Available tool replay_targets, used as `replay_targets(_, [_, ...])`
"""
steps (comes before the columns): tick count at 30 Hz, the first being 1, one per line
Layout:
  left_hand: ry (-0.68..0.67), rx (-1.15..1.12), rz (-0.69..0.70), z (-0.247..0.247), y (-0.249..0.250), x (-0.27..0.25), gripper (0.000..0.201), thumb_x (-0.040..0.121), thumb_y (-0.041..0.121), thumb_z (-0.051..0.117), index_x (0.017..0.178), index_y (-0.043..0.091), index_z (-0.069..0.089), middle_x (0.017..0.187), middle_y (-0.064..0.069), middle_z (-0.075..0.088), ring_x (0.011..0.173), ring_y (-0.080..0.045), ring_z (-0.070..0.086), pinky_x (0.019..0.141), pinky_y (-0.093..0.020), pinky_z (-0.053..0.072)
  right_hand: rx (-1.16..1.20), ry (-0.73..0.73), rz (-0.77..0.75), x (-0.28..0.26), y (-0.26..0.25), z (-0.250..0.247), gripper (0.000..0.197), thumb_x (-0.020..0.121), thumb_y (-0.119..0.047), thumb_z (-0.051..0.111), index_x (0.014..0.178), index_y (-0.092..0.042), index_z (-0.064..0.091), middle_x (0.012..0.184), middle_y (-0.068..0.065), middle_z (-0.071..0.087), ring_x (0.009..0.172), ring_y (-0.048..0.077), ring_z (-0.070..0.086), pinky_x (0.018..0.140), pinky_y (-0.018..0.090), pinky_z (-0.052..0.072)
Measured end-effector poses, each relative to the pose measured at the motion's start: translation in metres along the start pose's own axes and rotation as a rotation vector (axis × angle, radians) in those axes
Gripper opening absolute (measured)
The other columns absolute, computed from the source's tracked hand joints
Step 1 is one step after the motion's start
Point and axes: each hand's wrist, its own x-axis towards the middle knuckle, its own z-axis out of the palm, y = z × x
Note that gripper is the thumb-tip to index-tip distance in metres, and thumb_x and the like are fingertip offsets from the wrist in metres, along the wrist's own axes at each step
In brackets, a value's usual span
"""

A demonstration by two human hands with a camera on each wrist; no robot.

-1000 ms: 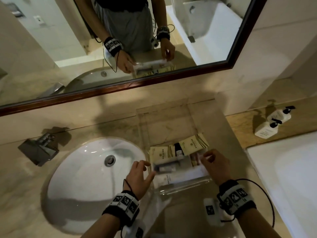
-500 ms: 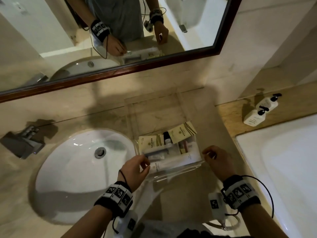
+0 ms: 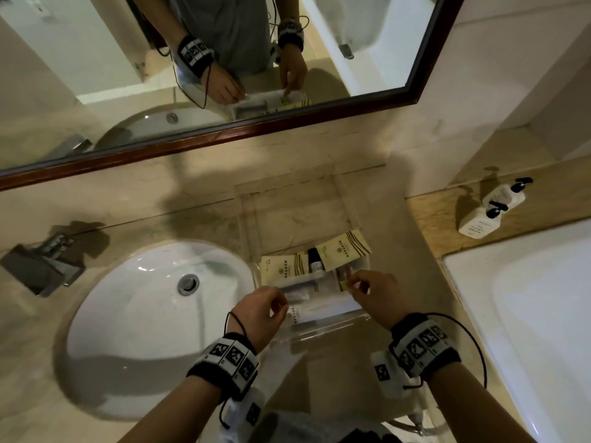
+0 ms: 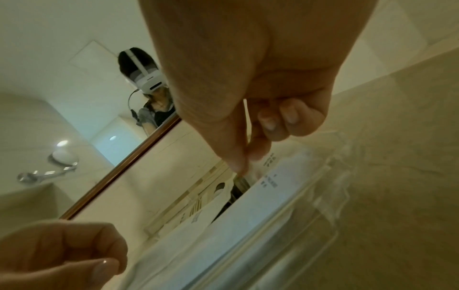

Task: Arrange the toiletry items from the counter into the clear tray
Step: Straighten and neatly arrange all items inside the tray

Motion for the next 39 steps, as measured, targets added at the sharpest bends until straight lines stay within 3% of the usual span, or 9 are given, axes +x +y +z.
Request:
replay_targets(5, [-0.073,0.102,-0.054,0.007,0.003,-0.01,0.016,0.09,0.044,0.055,0.098,0.031,0.057,0.097,0.015,0.056,0.079,-0.004,0.054,0.07,-0.016,0.046,-0.193,-0.172,0.032,-0.002,0.0,0.002,0.03,0.087,-0.023,0.058,0.117,-0.024,0.064,0.108,0.001,0.067,0.095,0.018,0.061,0.083,0.029,0.049])
replay_targets(10, [-0.061,0.074,-0.078,0.01,0.004,-0.016,0.023,0.088,0.046,0.057,0.106,0.033,0.051,0.099,0.015,0.053,0.078,-0.002,0.052,0.065,-0.012,0.037,-0.248,-0.187,0.032,-0.003,0.001,0.003,0.032,0.087,-0.024,0.057,0.117,-0.031,0.062,0.109,0.002,0.068,0.095,0.02,0.063,0.083,0.032,0.051])
replay_targets(17, [-0.07,0.072,-0.091,0.011,-0.002,-0.018,0.037,0.085,0.048,0.061,0.118,0.033,0.049,0.108,0.012,0.059,0.084,-0.005,0.058,0.074,-0.02,0.05,-0.32,-0.274,0.055,-0.002,-0.006,0.002,0.036,0.087,-0.023,0.055,0.121,-0.032,0.058,0.11,0.004,0.067,0.097,0.024,0.062,0.079,0.029,0.047])
replay_targets(23, [-0.098,0.151,-0.067,0.008,-0.005,-0.015,0.03,0.088,0.054,0.052,0.109,0.033,0.053,0.101,0.011,0.059,0.08,-0.008,0.056,0.071,-0.023,0.049,-0.318,-0.275,0.08,0.003,-0.014,0.002,0.029,0.083,-0.018,0.054,0.109,-0.027,0.063,0.096,0.006,0.07,0.079,0.021,0.065,0.075,0.032,0.055])
replay_targets(27, [-0.105,0.15,-0.032,0.003,-0.006,-0.01,0.025,0.092,0.048,0.05,0.106,0.03,0.06,0.101,0.01,0.059,0.077,-0.005,0.05,0.068,-0.018,0.041,-0.31,-0.262,0.075,0.003,-0.013,0.001,0.028,0.087,-0.016,0.052,0.108,-0.025,0.068,0.102,0.005,0.07,0.074,0.017,0.066,0.072,0.031,0.057])
replay_targets(31, [-0.128,0.153,-0.007,0.0,-0.006,-0.007,0.023,0.094,0.046,0.047,0.102,0.03,0.062,0.102,0.01,0.06,0.083,-0.008,0.058,0.072,-0.02,0.046,-0.26,-0.291,0.091,0.0,-0.012,0.001,0.025,0.089,-0.021,0.052,0.106,-0.023,0.07,0.099,0.003,0.071,0.069,0.014,0.066,0.074,0.033,0.058])
replay_targets(34, [-0.057,0.137,0.038,-0.003,-0.006,-0.004,0.023,0.093,0.044,0.048,0.098,0.028,0.064,0.099,0.011,0.059,0.079,-0.007,0.058,0.068,-0.018,0.047,-0.184,-0.222,0.123,0.001,-0.011,-0.002,0.025,0.087,-0.032,0.06,0.11,-0.027,0.068,0.095,0.0,0.071,0.067,0.009,0.065,0.076,0.033,0.057])
replay_targets(37, [0.073,0.117,0.134,-0.005,-0.008,0.009,0.026,0.093,0.037,0.047,0.105,0.022,0.064,0.102,0.006,0.06,0.081,-0.01,0.059,0.07,-0.024,0.054,-0.163,-0.139,0.109,0.007,-0.019,-0.005,0.022,0.087,-0.033,0.061,0.105,-0.023,0.07,0.081,0.0,0.067,0.073,0.015,0.063,0.076,0.034,0.054])
replay_targets(39, [0.066,0.137,0.217,-0.006,-0.006,0.023,0.038,0.093,0.035,0.043,0.121,0.017,0.059,0.121,-0.002,0.059,0.099,-0.019,0.062,0.084,-0.032,0.056,-0.133,-0.09,0.132,0.011,-0.024,-0.003,0.018,0.086,-0.03,0.061,0.097,-0.021,0.071,0.074,-0.004,0.061,0.074,0.017,0.062,0.075,0.033,0.054])
